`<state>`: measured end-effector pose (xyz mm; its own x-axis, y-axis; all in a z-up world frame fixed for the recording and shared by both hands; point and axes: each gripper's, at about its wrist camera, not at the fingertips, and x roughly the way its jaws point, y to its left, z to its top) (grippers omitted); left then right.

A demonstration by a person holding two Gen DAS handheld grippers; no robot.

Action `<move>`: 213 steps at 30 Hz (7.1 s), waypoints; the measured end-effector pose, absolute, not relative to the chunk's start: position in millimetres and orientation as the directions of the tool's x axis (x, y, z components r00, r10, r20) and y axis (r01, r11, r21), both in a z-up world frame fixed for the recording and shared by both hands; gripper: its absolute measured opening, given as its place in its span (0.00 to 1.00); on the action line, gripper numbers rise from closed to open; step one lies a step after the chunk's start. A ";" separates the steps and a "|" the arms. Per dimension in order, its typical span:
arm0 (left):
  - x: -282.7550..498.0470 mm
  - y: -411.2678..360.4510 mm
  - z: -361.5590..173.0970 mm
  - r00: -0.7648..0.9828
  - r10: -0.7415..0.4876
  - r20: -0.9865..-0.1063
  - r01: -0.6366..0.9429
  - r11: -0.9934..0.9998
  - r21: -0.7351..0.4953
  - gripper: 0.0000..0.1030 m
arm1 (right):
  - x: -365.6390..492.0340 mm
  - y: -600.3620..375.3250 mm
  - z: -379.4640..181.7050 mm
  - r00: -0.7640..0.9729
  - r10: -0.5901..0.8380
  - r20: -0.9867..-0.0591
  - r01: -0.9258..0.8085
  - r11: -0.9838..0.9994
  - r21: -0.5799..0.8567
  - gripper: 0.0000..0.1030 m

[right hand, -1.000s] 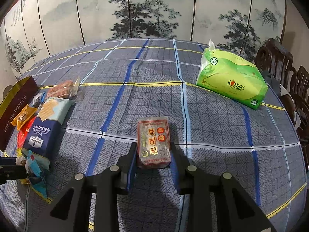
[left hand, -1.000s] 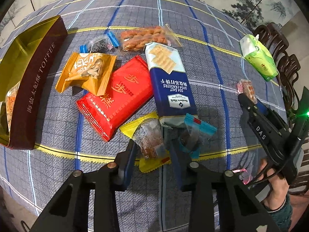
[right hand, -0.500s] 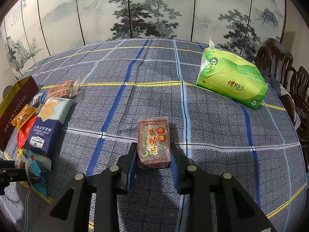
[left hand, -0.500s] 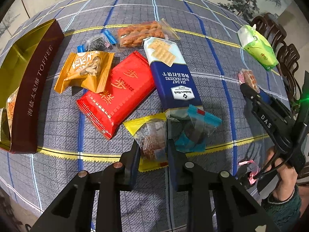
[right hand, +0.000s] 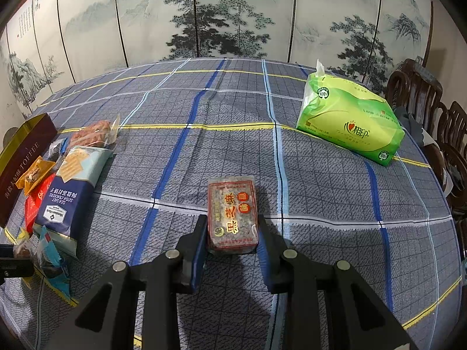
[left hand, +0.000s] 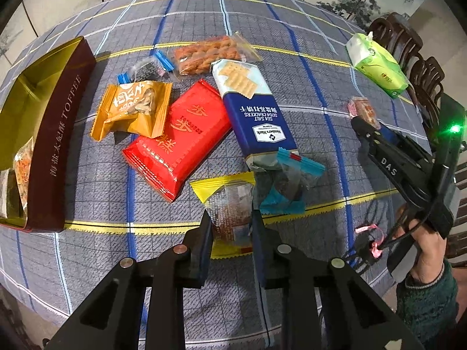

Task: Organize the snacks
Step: 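Lift the yellow-edged bag into the gold tin and open the left gripper, then carry the brown pastry box with the right gripper toward the gold tin, then lower the pastry box into the tin and open the right gripper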

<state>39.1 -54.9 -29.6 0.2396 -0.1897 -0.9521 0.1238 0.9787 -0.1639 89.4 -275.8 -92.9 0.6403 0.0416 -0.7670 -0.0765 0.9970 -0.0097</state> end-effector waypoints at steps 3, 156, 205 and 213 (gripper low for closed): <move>36.8 -51.5 -23.9 0.241 -0.196 -0.950 0.123 0.978 -0.171 0.21 | 89.4 -275.6 -92.9 0.640 0.042 -0.767 -0.076 0.997 -0.009 0.31; -15.0 224.1 23.3 0.434 0.143 -0.889 -0.332 0.943 -0.011 0.70 | 77.3 -67.6 -11.7 0.610 0.289 -0.738 -0.379 0.924 0.049 0.29; -51.7 268.5 9.7 0.355 0.200 -0.913 -0.449 0.893 0.021 0.72 | 71.0 108.7 -40.6 0.414 0.394 -0.820 -0.694 0.720 -0.005 0.30; -54.8 266.7 9.4 0.355 0.197 -0.914 -0.446 0.895 0.019 0.72 | 71.0 107.7 -35.5 0.431 0.398 -0.810 -0.681 0.732 -0.003 0.31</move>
<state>-54.8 266.7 9.4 0.3550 0.1967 -0.9140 -0.4457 0.8950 0.0195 71.0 107.7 -35.5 0.4311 0.3977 -0.8099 -0.6812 0.7321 -0.0031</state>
